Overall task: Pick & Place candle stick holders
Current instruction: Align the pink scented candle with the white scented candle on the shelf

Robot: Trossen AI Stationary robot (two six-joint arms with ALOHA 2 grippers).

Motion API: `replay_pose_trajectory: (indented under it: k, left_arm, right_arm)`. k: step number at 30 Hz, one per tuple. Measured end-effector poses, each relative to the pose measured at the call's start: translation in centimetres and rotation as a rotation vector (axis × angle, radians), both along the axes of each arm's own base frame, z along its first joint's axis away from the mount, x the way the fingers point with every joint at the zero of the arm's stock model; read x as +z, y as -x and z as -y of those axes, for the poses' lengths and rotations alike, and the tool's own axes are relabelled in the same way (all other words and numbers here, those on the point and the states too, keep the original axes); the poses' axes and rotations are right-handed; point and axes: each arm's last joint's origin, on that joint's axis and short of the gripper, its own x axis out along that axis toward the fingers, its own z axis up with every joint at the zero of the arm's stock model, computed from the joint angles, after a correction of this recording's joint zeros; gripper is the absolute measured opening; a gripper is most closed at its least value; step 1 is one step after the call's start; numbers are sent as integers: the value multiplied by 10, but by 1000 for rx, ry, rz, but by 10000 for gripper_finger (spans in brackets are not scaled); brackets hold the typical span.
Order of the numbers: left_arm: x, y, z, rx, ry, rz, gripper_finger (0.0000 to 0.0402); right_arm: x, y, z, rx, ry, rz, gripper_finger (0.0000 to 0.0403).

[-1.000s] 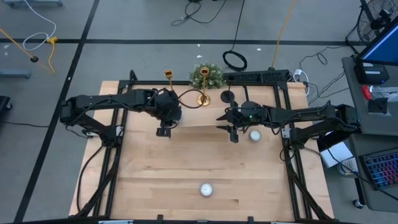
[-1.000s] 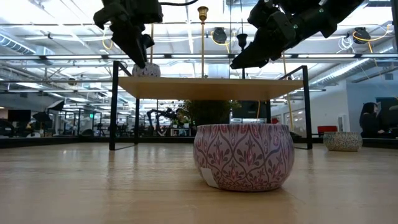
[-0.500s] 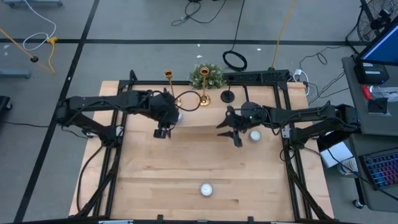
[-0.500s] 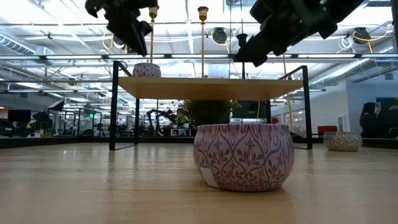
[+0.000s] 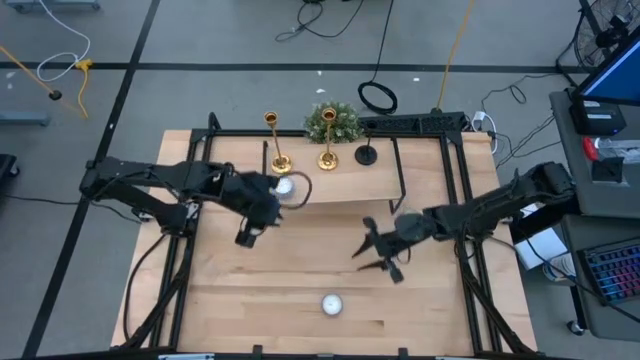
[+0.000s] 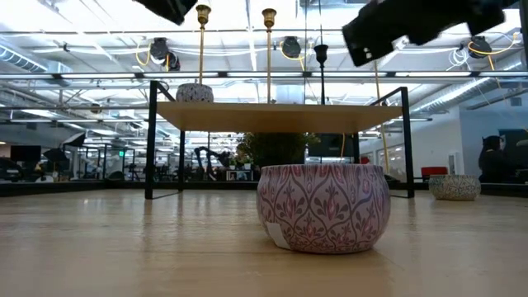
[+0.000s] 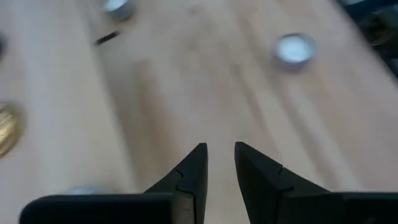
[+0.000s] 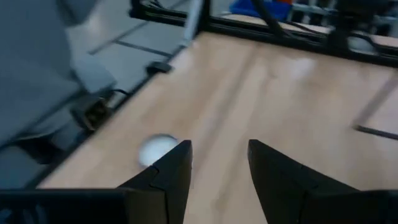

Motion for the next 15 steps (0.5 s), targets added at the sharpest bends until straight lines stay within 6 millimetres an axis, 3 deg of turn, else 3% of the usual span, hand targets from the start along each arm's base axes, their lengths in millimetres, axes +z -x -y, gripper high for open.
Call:
replay_pose_trajectory:
  k: [8,15]
  left_arm:
    - [-18,2,46,-186,51,20,88]
    - [-56,7,85,-296,109,100,88]
  right_arm:
    - [-23,-11,-50,67,-62,90,155]
    - [-45,-32,-81,63,-141,-11,155]
